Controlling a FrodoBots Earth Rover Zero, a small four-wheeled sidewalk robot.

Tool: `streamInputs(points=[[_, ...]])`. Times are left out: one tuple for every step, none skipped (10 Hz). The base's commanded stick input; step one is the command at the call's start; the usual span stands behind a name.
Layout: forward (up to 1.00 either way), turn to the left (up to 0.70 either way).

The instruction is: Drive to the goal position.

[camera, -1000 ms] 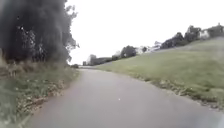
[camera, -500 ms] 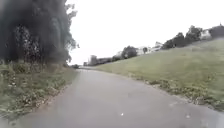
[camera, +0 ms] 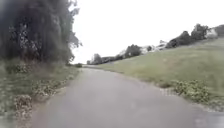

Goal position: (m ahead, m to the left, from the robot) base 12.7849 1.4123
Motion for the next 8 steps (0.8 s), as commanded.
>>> streamInputs(points=[[1.00, 0.26], [1.00, 0.00], [1.00, 0.00], [1.00, 0.00], [1.00, 0.00], [1.00, 0.07], [1.00, 0.18], [1.00, 0.36]])
